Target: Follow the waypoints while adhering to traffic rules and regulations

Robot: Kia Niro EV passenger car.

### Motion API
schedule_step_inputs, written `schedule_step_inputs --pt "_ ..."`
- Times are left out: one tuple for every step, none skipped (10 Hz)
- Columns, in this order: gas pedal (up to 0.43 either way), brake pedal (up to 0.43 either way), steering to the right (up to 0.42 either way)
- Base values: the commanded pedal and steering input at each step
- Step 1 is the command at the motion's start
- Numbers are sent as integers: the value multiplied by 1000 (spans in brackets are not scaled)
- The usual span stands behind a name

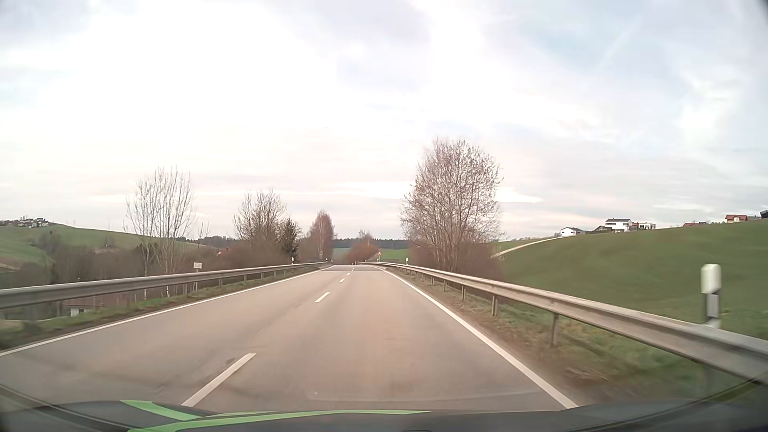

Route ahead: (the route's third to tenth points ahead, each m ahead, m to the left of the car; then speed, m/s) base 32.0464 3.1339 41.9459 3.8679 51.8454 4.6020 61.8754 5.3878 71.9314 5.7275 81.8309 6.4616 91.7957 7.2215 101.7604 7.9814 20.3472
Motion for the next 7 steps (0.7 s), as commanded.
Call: schedule_step_inputs --pt "28 0 -6" --pt "39 0 -6" --pt "39 0 -6" --pt "39 0 -6" --pt "39 0 -6" --pt "47 0 -5" --pt "47 0 -6"
